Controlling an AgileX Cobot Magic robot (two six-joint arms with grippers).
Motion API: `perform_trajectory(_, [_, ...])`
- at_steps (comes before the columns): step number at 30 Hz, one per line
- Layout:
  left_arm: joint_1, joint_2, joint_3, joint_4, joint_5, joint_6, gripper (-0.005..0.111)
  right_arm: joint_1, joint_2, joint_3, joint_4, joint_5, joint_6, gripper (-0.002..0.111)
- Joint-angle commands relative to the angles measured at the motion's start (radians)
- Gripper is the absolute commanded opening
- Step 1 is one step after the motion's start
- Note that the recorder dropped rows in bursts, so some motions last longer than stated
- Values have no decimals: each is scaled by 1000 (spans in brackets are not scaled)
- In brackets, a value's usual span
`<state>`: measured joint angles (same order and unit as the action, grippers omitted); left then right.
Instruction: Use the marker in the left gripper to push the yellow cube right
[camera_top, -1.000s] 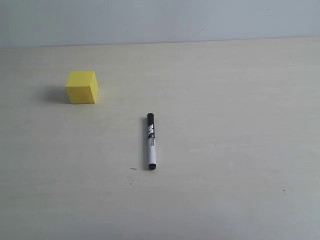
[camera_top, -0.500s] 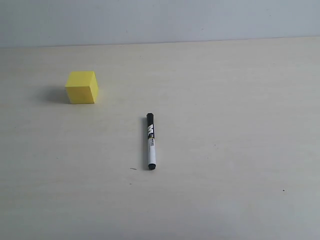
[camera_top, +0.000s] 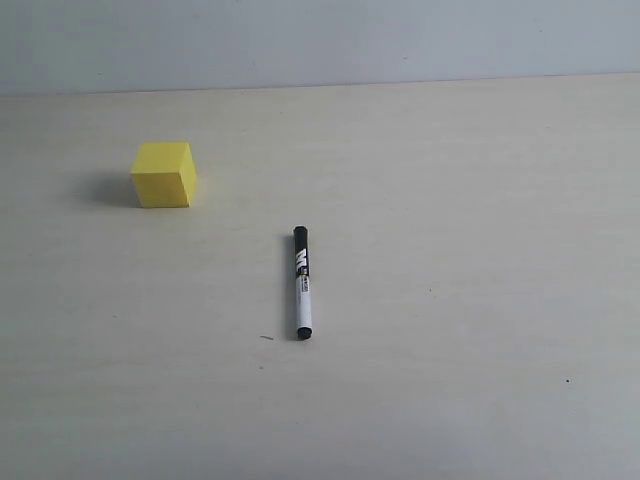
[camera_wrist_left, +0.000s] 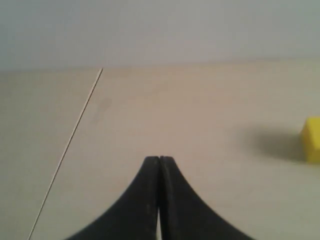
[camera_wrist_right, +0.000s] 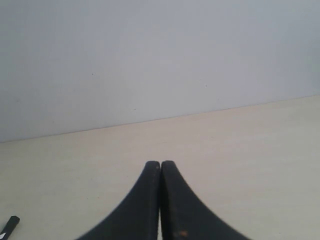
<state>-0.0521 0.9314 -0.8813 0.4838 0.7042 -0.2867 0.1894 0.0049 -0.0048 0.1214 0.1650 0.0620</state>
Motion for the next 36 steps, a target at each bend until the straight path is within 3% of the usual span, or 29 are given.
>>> perform_trajectory(1, [-8,232,-185,-34,462,44,0,-4,-5,5,3,-10,-8,0])
perform_trajectory(2, [-8,289,-221,-81,517,44,1,-4,-5,5,3,-10,-8,0])
perform_trajectory(5, [-12,399,-261,-343,517,40,8,-4,-5,5,3,-10,-8,0])
perform_trajectory(9, [-94,478,-261,-685,517,124,25,-4,-5,5,3,-10,-8,0])
perform_trajectory(13, [-201,513,-261,-819,363,195,36,-4,-5,5,3,-10,-8,0])
perform_trajectory(20, [-348,608,-213,-1065,160,335,38,-4,-5,5,3,-10,-8,0])
perform_trajectory(25, [-430,714,-269,-1064,109,250,58,-4,-5,5,3,-10,-8,0])
perform_trajectory(31, [-556,850,-399,-837,121,-2,59,-4,-5,5,3,-10,-8,0])
perform_trajectory(36, [-632,975,-558,-642,247,-175,59,-4,-5,5,3,-10,-8,0])
